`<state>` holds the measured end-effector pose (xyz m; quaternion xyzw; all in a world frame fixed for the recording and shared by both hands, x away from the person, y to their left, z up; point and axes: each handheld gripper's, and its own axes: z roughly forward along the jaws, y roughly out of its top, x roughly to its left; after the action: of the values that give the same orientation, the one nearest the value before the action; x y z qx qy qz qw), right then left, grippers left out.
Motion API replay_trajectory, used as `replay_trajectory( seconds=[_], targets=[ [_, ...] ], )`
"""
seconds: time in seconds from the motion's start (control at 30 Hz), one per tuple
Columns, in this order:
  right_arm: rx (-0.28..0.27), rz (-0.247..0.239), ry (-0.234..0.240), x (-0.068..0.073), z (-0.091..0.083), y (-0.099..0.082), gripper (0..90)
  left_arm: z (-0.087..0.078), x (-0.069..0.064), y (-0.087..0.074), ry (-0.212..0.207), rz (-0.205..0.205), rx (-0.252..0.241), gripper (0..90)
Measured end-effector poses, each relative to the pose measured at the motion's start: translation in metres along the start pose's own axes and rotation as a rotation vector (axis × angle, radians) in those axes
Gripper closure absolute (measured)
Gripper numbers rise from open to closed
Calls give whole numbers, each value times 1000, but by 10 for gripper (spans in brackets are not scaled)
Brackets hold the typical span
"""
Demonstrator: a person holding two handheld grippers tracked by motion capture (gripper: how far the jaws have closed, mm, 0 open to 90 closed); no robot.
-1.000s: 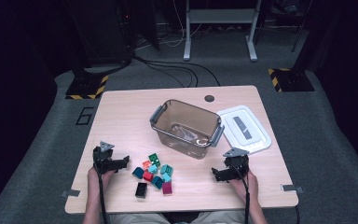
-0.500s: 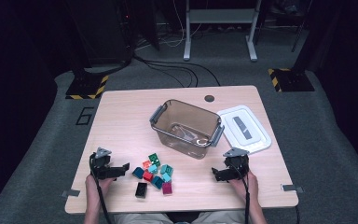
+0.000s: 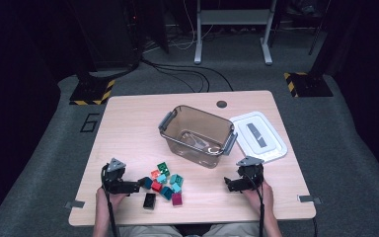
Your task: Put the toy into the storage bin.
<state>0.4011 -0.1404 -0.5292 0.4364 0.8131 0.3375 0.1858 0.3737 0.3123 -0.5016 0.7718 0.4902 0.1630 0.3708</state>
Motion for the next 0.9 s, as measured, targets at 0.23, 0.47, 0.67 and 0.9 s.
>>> replay_trajectory(
  seconds=[0.23,0.47,0.67,0.9],
  targets=[
    [0,0,0,0,0,0,0,9,-2,-4,8,8,30,16],
    [0,0,0,0,0,0,0,12,9,-9,67,-5,43,28],
    [0,0,0,0,0,0,0,11,16,-9,58,-34,12,18],
    [1,-1,-2,0,0,0,0,19,5,-4,3,11,10,18]
  ],
)
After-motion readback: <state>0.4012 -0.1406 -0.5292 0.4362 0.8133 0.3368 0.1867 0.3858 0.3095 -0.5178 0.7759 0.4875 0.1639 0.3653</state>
